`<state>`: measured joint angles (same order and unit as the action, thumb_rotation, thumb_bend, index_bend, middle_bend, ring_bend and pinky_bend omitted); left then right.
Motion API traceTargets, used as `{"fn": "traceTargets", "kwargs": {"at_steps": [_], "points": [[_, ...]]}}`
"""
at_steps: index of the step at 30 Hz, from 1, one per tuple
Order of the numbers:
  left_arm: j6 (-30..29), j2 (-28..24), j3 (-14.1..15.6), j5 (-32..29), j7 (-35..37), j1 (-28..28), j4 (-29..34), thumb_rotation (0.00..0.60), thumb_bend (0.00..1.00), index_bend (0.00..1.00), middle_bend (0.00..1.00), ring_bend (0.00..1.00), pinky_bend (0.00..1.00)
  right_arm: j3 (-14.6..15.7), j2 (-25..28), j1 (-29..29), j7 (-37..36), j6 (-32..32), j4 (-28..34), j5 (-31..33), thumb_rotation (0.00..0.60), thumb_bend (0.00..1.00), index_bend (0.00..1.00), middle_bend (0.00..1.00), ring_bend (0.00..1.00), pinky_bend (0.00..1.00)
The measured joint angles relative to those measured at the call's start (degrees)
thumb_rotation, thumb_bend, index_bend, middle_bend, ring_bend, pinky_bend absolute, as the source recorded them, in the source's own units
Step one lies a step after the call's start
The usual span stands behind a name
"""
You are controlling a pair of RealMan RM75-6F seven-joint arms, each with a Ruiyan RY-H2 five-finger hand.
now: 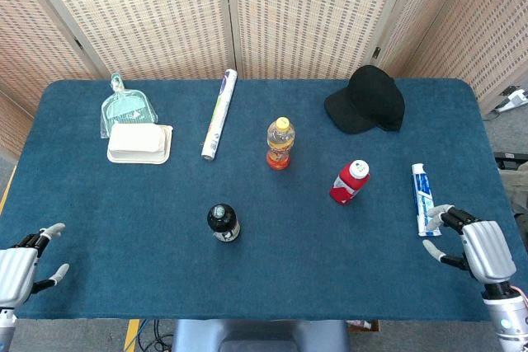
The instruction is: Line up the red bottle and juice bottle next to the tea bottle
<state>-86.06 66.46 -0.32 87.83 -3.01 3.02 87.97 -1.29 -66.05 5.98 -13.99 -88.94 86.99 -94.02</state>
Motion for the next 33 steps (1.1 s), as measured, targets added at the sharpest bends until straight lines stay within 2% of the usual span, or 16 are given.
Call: {"fn": "traceTargets", "kwargs": {"at_steps": [9, 11, 16, 19, 26, 33], "points": [[-0.5, -0.2, 0.1, 0.1, 0.2, -0.3, -0.2, 0.6, 0.21, 0.41, 0.33, 0.36, 0.55, 0.0, -0.6, 0.4, -0.3, 0.4, -0.1, -0.3, 0.6, 0.23, 0.55, 0.41, 0.47, 0.75], [-0.9, -0.3, 0.1, 0.3, 0.2, -0.4, -0.1, 0.6, 0.21, 0.41, 0.33, 0.36, 0.55, -0.1, -1.0, 0.6, -0.8, 0.4, -0.3, -0.5, 0.6, 0.23, 0.54, 0.41, 0.44, 0.71], [-0.9, -0.3, 0.2, 0.4, 0.7, -0.5, -0.1, 0.6, 0.21, 0.41, 0.33, 0.36, 0.55, 0.0, -1.4, 1.0, -3.0, 0.4, -1.0, -1.2, 0.6, 0.23, 0.47, 0.36, 0.34, 0.51], [-1.0, -0.4, 0.4, 0.7, 0.9, -0.5, 0.1, 0.6, 0.21, 0.41, 0.33, 0.36, 0.55, 0.0, -1.7, 1.2, -4.4, 0.1, -1.3, -1.6, 0.6, 0.23, 0.43, 0.34, 0.3, 0.45], [-1.1, -0.7, 0.2, 0.6, 1.5, -0.6, 0.3, 0.6, 0.21, 0.41, 0.33, 0.36, 0.55, -0.5, -2.7, 2.8, -8.2, 0.5, -1.7, -2.2, 0.6, 0.2, 0.32, 0.27, 0.24, 0.44], [-1.2, -0.9, 0.1, 0.7, 1.9, -0.6, 0.5, 0.6, 0.21, 0.41, 0.33, 0.36, 0.55, -2.4, -4.2, 6.2, -10.0, 3.1, -1.7, -1.7, 0.6, 0.19, 0.28, 0.25, 0.23, 0.44]]}}
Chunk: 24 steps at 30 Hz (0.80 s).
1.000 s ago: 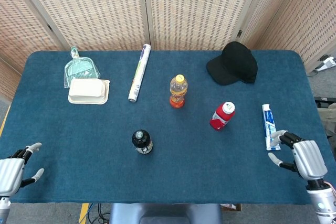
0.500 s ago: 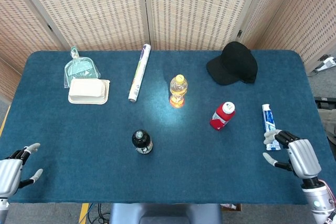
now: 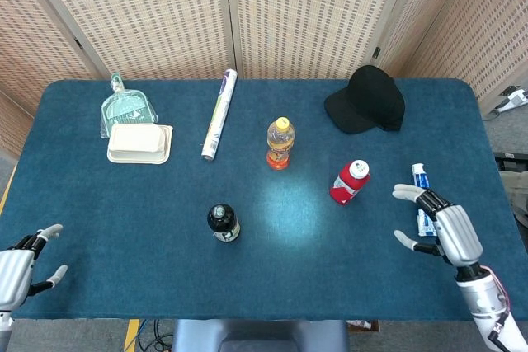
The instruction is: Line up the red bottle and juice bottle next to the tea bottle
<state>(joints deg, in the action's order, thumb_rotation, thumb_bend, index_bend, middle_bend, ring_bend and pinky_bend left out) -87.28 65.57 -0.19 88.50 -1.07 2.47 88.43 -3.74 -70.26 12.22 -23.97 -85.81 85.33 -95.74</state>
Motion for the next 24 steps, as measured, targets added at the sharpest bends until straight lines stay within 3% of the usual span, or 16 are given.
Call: {"fn": "traceTargets", "kwargs": {"at_steps": [6, 16, 24], "points": [[0.1, -0.2, -0.1, -0.2, 0.4, 0.0, 0.0, 0.6, 0.21, 0.41, 0.33, 0.36, 0.55, -1.9, -1.1, 2.5, -3.1, 3.5, -0.8, 3.0, 0.6, 0.18, 0.28, 0.24, 0.22, 0.43], [0.8, -0.2, -0.3, -0.9, 1.0, 0.2, -0.3, 0.6, 0.21, 0.41, 0.33, 0.36, 0.55, -4.6, -5.1, 6.6, -5.9, 10.1, -5.8, 8.8, 0.6, 0.07, 0.13, 0.12, 0.11, 0.32], [1.0, -0.4, -0.4, -1.3, 1.8, 0.2, -0.4, 0.6, 0.21, 0.41, 0.33, 0.36, 0.55, -5.9, -9.4, 8.7, -11.0, 12.9, -11.3, 11.3, 0.6, 0.05, 0.12, 0.11, 0.11, 0.31]]}}
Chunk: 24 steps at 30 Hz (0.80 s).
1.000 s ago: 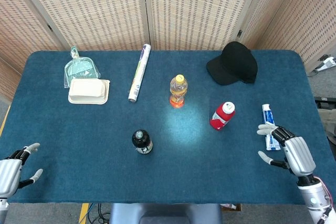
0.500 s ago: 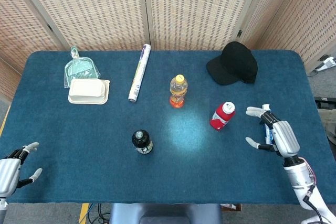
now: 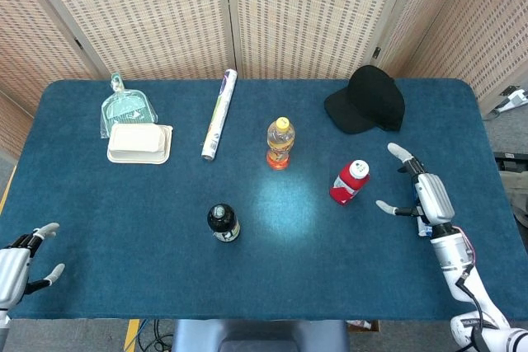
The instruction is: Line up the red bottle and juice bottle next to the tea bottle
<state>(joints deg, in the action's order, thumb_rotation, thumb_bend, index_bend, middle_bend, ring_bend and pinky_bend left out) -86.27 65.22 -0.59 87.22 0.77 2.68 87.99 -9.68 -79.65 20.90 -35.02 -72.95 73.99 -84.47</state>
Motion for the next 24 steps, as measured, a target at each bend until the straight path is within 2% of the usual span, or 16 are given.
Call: {"fn": "traceTargets", "kwargs": {"at_steps": [14, 24], "points": [[0.1, -0.4, -0.1, -0.3, 0.8, -0.1, -0.2, 0.6, 0.21, 0.41, 0.33, 0.36, 0.55, 0.3, -7.0, 3.8, -14.2, 6.8, -9.7, 1.4, 0.6, 0.05, 0.12, 0.11, 0.11, 0.31], [-0.1, -0.6, -0.1, -0.3, 1.2, -0.2, 0.1, 0.6, 0.21, 0.41, 0.33, 0.36, 0.55, 0.9, -10.6, 5.8, -18.2, 8.6, -13.7, 0.7, 0.6, 0.05, 0.12, 0.11, 0.11, 0.31]]}}
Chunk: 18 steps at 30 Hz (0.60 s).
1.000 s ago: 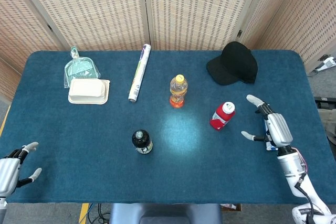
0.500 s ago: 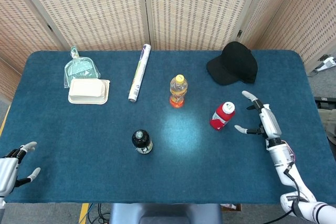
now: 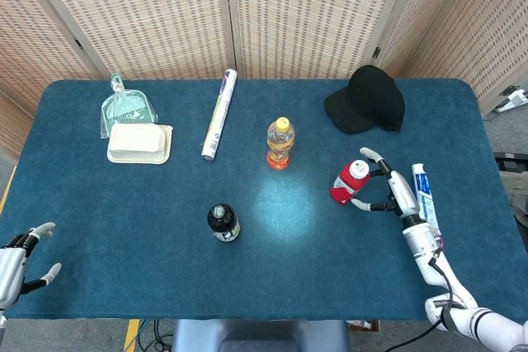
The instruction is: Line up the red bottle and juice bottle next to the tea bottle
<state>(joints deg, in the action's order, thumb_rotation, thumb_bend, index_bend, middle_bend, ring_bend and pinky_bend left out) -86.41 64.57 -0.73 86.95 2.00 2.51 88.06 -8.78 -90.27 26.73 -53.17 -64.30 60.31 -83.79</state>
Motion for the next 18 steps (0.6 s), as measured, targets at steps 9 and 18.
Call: {"fn": "traceTargets", "kwargs": {"at_steps": [9, 18], "points": [[0.0, -0.3, -0.1, -0.2, 0.5, -0.1, 0.1, 0.6, 0.21, 0.42, 0.33, 0.36, 0.55, -0.1, -2.6, 1.5, -2.1, 2.1, -2.4, 0.7, 0.6, 0.05, 0.12, 0.18, 0.11, 0.31], [-0.5, -0.6, -0.2, -0.2, 1.0, -0.3, 0.3, 0.6, 0.21, 0.42, 0.33, 0.36, 0.55, -0.8, -4.6, 2.5, -2.7, 3.9, -4.7, 2.2, 0.6, 0.07, 0.29, 0.34, 0.26, 0.45]]}}
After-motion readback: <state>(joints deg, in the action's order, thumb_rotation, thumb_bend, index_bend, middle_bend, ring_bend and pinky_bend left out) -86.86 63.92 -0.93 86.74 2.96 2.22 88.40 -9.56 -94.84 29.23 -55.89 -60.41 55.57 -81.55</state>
